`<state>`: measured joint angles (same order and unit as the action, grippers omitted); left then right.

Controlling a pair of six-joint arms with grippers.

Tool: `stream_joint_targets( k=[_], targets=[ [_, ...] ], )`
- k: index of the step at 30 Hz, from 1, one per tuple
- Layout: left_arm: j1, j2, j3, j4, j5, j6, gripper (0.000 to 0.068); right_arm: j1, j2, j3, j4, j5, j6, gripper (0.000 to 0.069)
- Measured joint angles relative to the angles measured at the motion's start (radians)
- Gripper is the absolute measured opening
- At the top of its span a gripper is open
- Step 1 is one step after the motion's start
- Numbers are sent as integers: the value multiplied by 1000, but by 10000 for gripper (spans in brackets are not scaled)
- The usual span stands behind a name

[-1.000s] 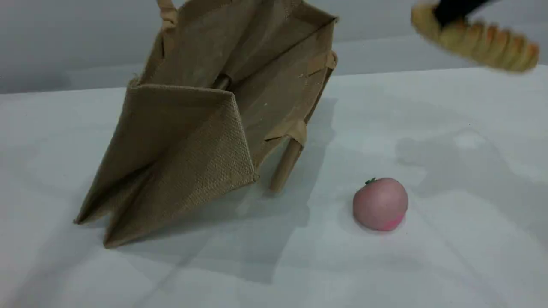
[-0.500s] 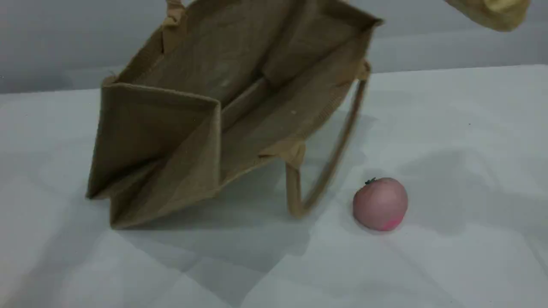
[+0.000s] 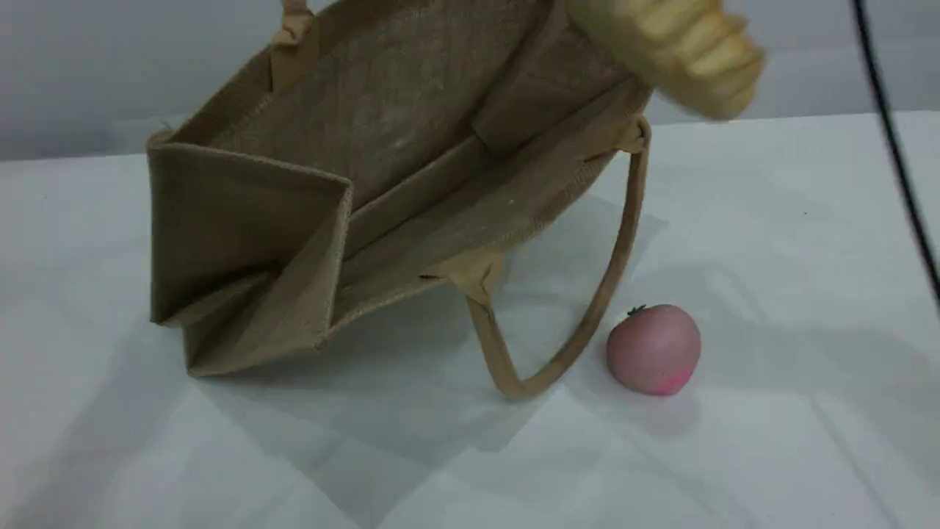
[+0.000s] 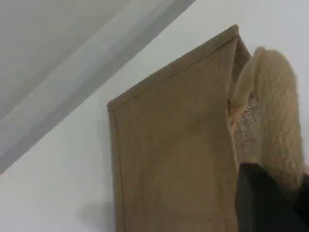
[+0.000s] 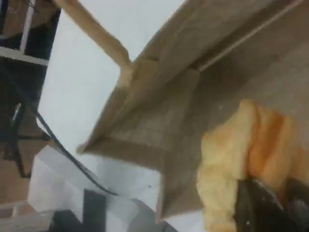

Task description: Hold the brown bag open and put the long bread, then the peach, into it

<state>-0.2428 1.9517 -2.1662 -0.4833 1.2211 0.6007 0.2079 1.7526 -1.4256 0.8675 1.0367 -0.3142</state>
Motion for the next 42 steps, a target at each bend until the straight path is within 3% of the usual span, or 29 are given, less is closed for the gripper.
stream_joint_targets(
  k=[14, 22, 33, 42],
  targets=[
    [0, 0, 0, -17, 0, -3, 92, 12, 242, -1, 221, -206, -106, 41],
    [0, 0, 0, -17, 0, -3, 92, 12, 306, -30, 403, -257, -238, 41],
    [0, 0, 0, -18, 0, -3, 92, 12, 325, -31, 570, -250, -244, 41],
    [0, 0, 0, -18, 0, -3, 92, 12, 325, -94, 575, -186, -245, 41]
  ],
)
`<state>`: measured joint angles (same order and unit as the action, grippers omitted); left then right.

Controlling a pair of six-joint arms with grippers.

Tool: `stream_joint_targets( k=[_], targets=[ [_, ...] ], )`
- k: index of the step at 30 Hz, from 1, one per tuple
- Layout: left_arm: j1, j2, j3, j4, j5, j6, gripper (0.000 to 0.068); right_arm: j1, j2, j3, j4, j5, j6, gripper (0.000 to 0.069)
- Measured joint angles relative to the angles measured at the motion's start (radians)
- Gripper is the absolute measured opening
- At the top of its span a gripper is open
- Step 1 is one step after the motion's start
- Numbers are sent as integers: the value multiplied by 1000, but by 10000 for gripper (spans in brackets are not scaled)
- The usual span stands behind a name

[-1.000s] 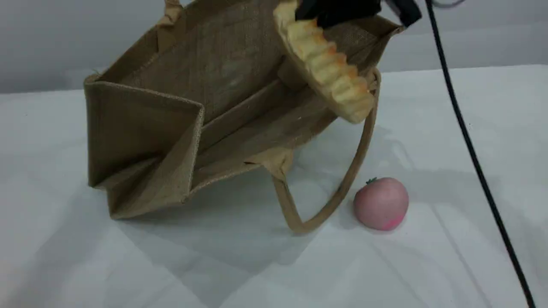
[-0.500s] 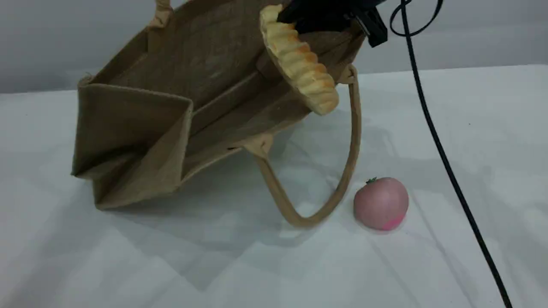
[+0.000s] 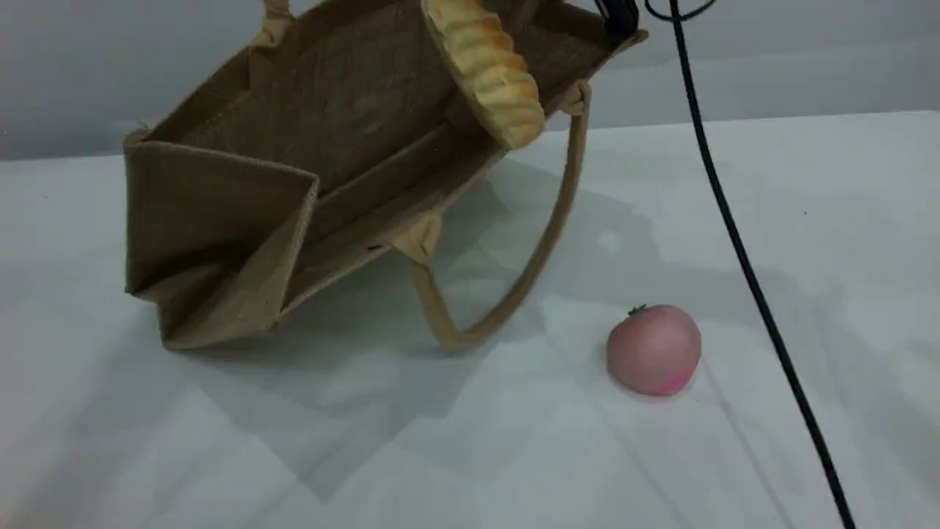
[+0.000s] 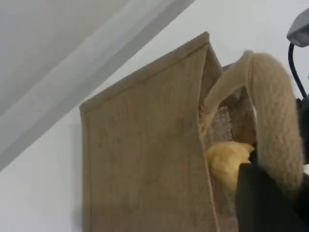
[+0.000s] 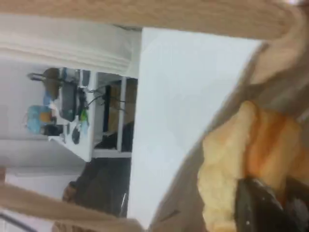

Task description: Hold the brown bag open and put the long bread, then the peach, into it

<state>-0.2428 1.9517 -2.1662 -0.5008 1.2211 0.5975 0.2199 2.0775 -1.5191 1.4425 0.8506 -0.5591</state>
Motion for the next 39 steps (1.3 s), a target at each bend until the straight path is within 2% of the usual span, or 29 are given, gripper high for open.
stream_joint_targets(
  k=[7, 13, 19, 26, 32, 36, 39],
  targets=[
    [0, 0, 0, 0, 0, 1, 92, 0, -1, -6, -21, 43, 0, 41],
    [0, 0, 0, 5, 0, 0, 92, 0, -1, -6, -145, 87, 8, 41],
    [0, 0, 0, 1, 0, 0, 92, 0, -1, -6, -186, 26, 15, 41],
    [0, 0, 0, 0, 0, 1, 92, 0, 1, -6, -178, -112, -30, 41],
    [0, 0, 0, 0, 0, 1, 92, 11, 35, -6, -177, -167, -62, 47],
    [0, 0, 0, -1, 0, 1, 92, 38, 50, -6, -157, -162, -108, 104],
    [0, 0, 0, -1, 0, 1, 92, 49, 48, -6, -108, -155, -167, 226]
  ],
)
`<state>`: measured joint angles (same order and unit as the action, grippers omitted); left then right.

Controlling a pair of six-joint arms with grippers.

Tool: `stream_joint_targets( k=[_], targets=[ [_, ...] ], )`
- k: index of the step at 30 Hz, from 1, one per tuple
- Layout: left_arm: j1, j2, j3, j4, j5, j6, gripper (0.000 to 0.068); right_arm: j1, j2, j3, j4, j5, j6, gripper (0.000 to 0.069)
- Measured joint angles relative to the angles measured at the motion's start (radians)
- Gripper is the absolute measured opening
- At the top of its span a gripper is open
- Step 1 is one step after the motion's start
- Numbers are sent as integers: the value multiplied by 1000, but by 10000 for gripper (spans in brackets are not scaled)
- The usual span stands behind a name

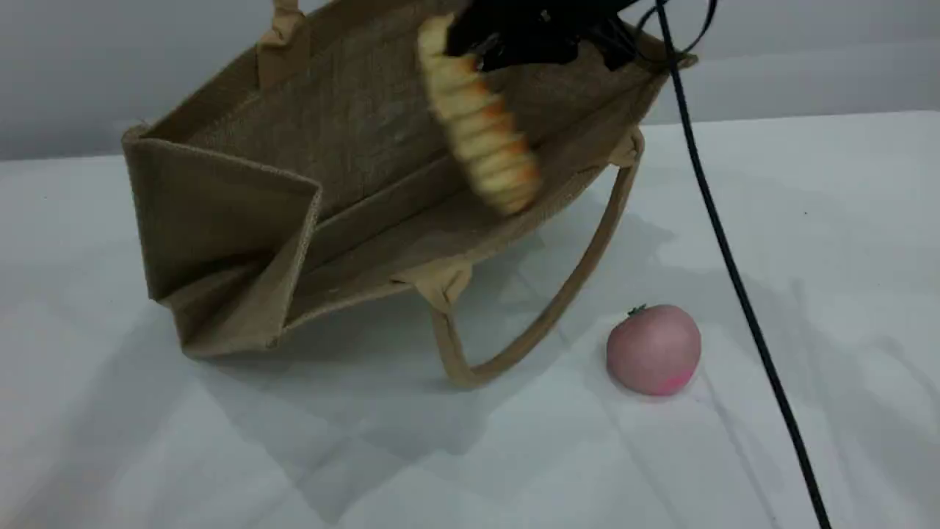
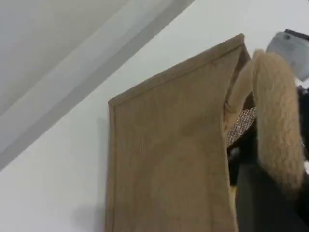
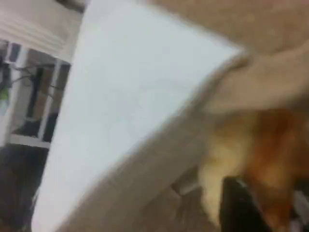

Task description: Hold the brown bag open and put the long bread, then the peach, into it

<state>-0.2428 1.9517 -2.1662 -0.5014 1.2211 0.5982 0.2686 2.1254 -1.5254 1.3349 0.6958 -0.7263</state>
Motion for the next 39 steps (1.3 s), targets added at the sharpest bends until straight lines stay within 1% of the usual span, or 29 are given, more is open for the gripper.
stream_joint_targets(
  k=[1, 4, 5, 8, 11, 16, 19, 22, 26, 31, 37, 39],
  targets=[
    [0, 0, 0, 0, 0, 0, 92, 0, -1, 0, 8, 2, -18, 291],
    [0, 0, 0, 0, -1, 0, 92, 0, -4, 0, 12, 4, -35, 442],
    [0, 0, 0, 0, -1, 0, 92, 0, -6, 0, 10, 4, -35, 482],
    [0, 0, 0, 0, -1, 0, 92, -12, -22, 0, -7, 20, -54, 542],
    [0, 0, 0, 0, 0, 0, 92, -41, -55, 0, -55, 24, -65, 551],
    [0, 0, 0, 0, -1, 0, 92, -107, -139, -1, -183, 75, -64, 551],
    [0, 0, 0, 0, -1, 0, 92, -150, -213, -1, -299, 110, -50, 551],
    [0, 0, 0, 0, -1, 0, 92, -180, -291, -1, -414, 160, -2, 551],
    [0, 0, 0, 1, 0, 0, 92, -179, -392, -2, -594, 228, 105, 551],
    [0, 0, 0, 1, 0, 0, 92, -179, -474, 0, -805, 330, 255, 551],
    [0, 0, 0, 2, 0, 3, 92, -179, -500, 2, -916, 492, 424, 551],
    [0, 0, 0, 2, 0, 3, 92, -179, -500, 2, -957, 525, 473, 551]
  ],
)
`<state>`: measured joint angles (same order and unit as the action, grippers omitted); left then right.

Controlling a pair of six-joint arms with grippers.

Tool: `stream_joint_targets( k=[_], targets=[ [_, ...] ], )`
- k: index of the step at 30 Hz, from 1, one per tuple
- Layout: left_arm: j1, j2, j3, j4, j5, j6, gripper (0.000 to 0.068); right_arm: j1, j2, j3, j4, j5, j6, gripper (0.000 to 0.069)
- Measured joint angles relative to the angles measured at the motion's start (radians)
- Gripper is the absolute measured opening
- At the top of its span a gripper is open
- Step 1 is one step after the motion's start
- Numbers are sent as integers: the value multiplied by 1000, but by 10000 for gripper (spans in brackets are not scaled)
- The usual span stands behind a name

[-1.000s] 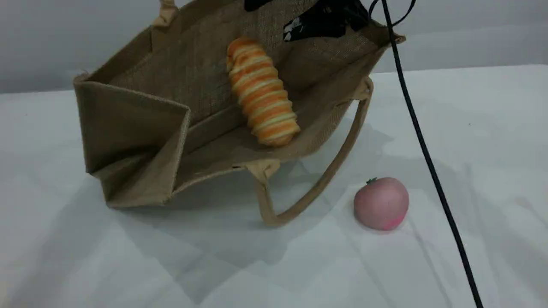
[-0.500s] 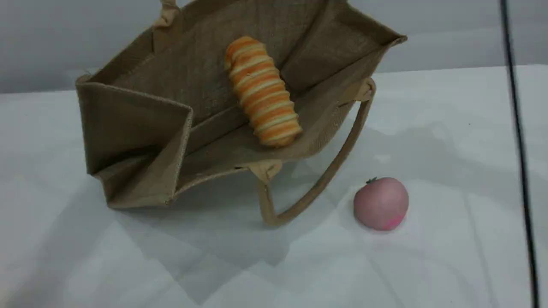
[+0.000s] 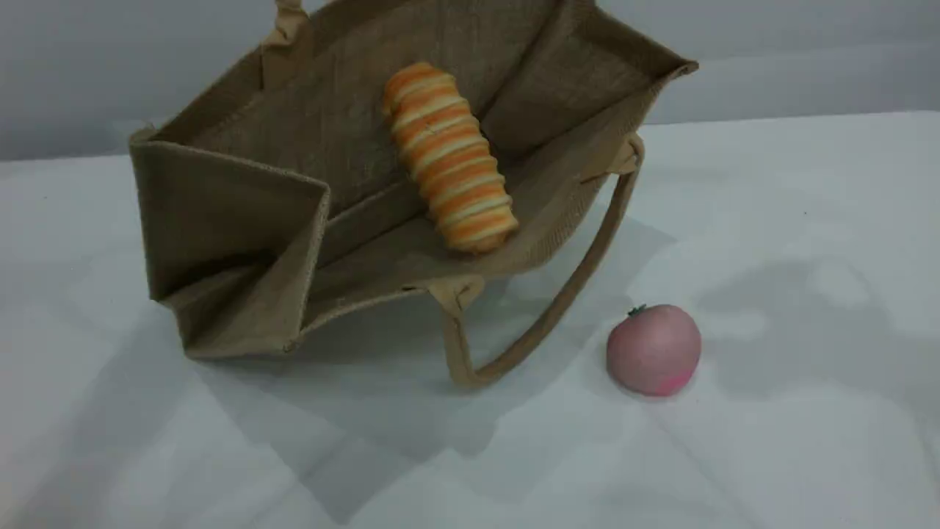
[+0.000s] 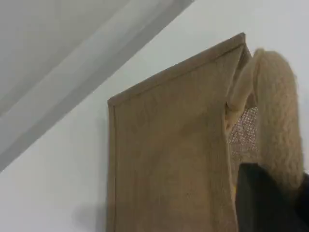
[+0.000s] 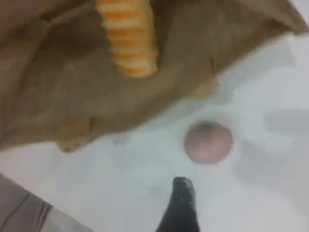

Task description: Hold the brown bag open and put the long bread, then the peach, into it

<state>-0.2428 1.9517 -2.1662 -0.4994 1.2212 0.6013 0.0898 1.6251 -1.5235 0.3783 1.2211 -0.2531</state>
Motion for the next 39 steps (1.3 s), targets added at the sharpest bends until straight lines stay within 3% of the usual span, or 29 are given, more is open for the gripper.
stream_joint_targets(
  k=[4, 13, 25, 29, 39],
  targets=[
    [0, 0, 0, 1, 0, 0, 92, 6, -2, 32, -41, -2, 61, 551],
    [0, 0, 0, 1, 0, 16, 92, 84, -2, 252, -45, -32, 61, 551],
    [0, 0, 0, -1, 0, 15, 92, 182, 16, 518, -22, -513, 62, 551],
    [0, 0, 0, -1, 0, 15, 92, 182, 73, 529, -7, -615, 58, 551],
    [0, 0, 0, -1, 0, 7, 92, 182, 268, 529, 26, -702, 28, 551]
  ],
)
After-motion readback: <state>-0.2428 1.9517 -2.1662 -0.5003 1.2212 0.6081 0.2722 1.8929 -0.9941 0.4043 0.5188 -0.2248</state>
